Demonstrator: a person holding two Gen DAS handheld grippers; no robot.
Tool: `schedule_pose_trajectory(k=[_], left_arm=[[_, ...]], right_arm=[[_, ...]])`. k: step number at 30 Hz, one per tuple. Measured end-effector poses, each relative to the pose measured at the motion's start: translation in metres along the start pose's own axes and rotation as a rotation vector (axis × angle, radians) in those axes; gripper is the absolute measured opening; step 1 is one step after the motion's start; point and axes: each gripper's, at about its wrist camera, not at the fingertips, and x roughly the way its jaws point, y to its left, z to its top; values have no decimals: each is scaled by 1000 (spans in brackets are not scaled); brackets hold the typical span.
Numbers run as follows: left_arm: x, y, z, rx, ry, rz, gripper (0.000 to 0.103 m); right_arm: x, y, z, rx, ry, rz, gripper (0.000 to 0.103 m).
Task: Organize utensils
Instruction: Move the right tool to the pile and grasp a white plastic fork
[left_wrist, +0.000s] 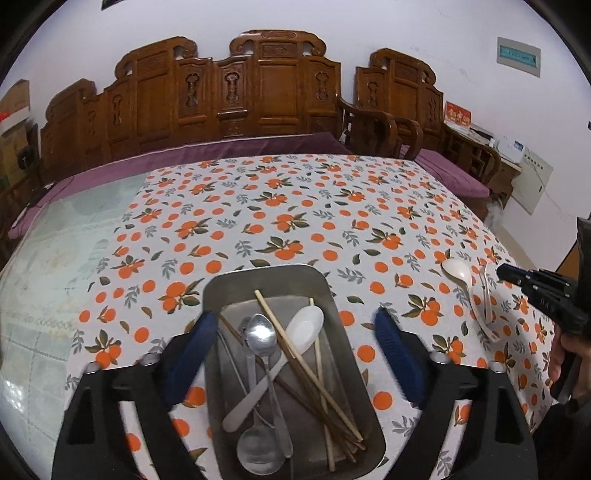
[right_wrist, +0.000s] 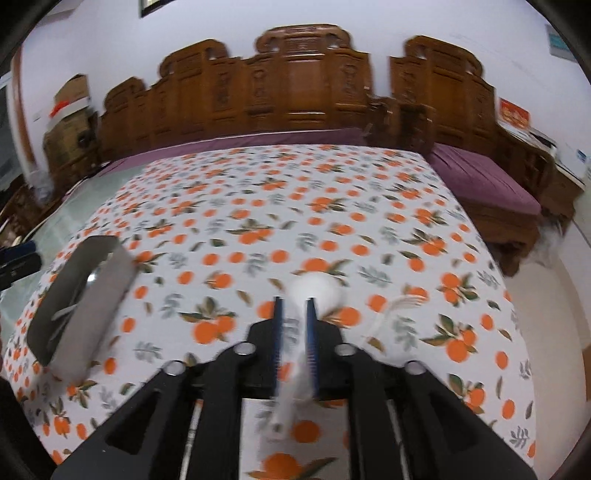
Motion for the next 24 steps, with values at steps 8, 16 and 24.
schedule_pose_trajectory(k=[8,16,24], left_arm=[[-1,-20,-4,30,-2,-12,91],[-1,-45,-5,61,5,-31,91],[8,-79,-9,103,42,-54,91]], right_arm=[[21,-41,-11,48,59,-41,35],[57,-53,-12,79,134,-51,35],[67,-53,-10,72,175,-65,7]])
